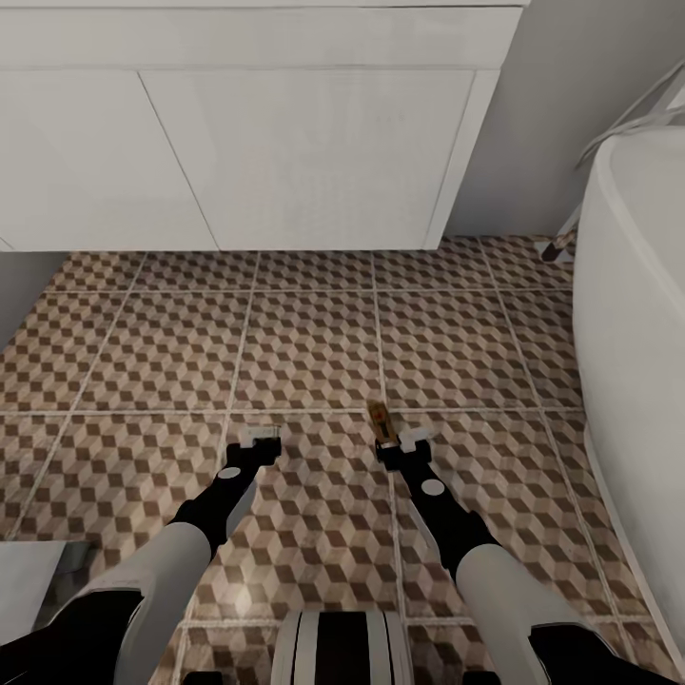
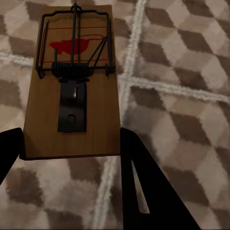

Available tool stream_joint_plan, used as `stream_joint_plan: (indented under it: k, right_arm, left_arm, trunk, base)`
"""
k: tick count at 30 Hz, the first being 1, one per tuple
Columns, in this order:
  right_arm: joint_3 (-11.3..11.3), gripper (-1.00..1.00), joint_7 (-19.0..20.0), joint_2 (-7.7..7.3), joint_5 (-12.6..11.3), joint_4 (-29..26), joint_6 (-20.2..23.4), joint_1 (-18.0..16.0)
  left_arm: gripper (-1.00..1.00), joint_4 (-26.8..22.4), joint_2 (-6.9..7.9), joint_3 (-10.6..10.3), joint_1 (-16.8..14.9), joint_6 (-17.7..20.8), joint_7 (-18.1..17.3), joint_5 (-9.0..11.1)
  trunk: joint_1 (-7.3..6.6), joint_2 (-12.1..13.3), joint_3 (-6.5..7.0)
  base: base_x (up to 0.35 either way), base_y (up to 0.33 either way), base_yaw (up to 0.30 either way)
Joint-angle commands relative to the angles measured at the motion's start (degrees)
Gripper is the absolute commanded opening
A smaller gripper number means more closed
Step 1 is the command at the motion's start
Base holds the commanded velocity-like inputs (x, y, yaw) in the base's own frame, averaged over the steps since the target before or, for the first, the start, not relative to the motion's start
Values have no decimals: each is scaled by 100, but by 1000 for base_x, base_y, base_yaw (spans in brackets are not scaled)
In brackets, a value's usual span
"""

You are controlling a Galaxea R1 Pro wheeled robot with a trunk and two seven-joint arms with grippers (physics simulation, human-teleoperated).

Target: Take the four mousetraps from the cabinet in the bathroom and place them on the bathroom floor. Make sure all four end up on the same floor surface, and ensure that at least two of them are either under or directly next to the same bathroom sink.

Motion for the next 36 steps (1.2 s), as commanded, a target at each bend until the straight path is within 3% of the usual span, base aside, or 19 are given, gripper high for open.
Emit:
stream_joint_plan:
  k: [1, 6, 15, 36]
  right_arm:
    - [-6, -100, -15, 1, 43, 6, -15, -3]
    - [-7, -100, -8, -4, 43, 7, -14, -3]
    - [-6, -100, -7, -4, 42, 14, -16, -3]
    - [-5, -100, -6, -4, 42, 32, -16, -3]
  left_arm:
    - [-100, 0, -4, 21, -3, -19, 26, -48]
    - [-100, -105, -16, 21, -3, -19, 28, -48]
    - [-100, -842, -26, 21, -3, -11, 21, -26]
    - [-100, -749, -39, 12, -3, -25, 12, -22]
  trunk:
    - [1, -3, -32]
    - [14, -9, -176]
    - [37, -21, -444]
    - [91, -50, -1076]
  base:
    - [0, 0, 0]
    - [0, 0, 0]
    - [0, 0, 0]
    - [0, 0, 0]
